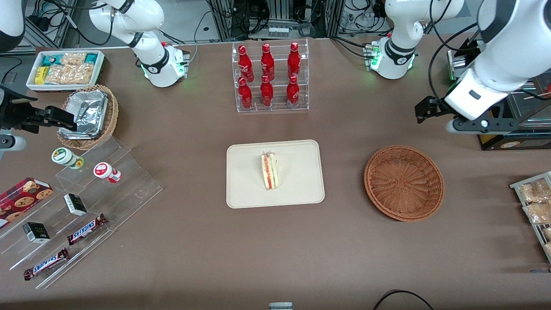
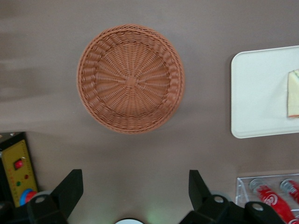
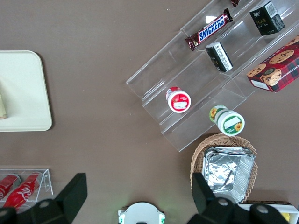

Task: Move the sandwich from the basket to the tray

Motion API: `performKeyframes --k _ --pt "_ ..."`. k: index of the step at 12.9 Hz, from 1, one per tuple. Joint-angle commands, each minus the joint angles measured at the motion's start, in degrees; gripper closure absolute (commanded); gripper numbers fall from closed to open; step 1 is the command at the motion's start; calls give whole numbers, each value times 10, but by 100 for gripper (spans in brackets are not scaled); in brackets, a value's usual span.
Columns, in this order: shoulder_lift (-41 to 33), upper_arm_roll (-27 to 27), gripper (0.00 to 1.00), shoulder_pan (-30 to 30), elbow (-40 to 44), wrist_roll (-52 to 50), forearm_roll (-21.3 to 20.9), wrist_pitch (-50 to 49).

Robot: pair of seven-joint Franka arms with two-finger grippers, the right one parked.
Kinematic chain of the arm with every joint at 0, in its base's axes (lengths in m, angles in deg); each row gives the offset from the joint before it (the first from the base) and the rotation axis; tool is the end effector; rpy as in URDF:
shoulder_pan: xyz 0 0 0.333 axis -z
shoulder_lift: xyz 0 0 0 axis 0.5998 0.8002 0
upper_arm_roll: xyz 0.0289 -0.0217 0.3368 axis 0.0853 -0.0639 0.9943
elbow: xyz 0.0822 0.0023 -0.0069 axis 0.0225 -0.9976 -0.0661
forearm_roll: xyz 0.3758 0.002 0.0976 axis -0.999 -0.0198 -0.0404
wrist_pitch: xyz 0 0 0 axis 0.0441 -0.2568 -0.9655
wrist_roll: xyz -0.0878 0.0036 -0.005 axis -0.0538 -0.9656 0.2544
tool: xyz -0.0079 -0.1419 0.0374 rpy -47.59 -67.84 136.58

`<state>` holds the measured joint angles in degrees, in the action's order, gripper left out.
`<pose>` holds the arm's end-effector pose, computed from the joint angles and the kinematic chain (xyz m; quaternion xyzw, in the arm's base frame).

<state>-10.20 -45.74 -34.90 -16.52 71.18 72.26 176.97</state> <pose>0.5116 -0.0892 0.5698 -0.9985 0.0338 0.0419 0.0015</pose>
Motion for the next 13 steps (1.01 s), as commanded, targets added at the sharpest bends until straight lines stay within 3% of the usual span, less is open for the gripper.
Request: performKeyframes --k 1,13 --pt "-20 -2 0 -29 -10 43 9 -2" --pt "68 10 0 -11 136 39 -2 -13"
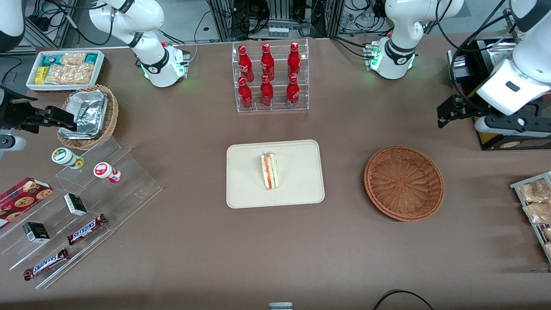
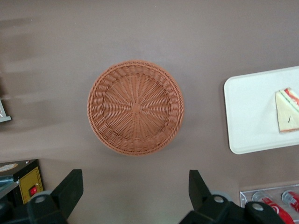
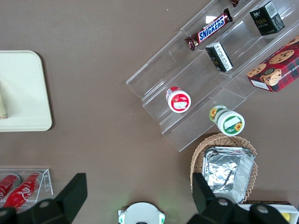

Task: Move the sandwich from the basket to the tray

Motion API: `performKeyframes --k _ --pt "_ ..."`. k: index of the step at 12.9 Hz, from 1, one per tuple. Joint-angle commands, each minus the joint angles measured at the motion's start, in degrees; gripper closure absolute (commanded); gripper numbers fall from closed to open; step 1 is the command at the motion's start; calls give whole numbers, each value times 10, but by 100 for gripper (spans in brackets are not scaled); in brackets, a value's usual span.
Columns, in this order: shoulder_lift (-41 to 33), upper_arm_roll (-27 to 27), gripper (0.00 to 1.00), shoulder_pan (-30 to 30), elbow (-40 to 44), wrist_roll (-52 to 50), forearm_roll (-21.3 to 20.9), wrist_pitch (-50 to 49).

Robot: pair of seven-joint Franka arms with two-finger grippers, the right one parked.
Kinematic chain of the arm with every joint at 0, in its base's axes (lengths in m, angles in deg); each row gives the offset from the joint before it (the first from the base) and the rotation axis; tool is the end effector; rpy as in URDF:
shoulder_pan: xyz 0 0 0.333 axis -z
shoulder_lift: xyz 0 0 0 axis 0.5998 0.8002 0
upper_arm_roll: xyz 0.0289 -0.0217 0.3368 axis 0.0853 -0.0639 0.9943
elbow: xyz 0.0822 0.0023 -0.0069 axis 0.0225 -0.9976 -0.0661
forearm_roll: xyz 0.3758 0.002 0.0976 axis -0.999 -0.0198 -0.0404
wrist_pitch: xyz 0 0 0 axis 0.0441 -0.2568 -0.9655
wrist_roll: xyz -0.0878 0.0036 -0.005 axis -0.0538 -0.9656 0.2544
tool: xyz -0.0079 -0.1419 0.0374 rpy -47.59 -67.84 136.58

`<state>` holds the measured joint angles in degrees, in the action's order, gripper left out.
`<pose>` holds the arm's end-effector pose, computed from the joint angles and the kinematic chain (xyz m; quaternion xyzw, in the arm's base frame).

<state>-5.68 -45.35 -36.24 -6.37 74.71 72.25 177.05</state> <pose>0.5493 -0.0762 0.6104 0.9987 -0.0503 0.0076 0.0096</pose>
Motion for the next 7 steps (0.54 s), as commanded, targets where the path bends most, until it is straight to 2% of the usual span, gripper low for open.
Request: performKeyframes --k 1,3,7 --pt "23 6 0 0 34 4 -9 -14" --pt "21 19 0 1 30 5 -28 -24" --pt "19 21 0 1 28 8 -29 -34"
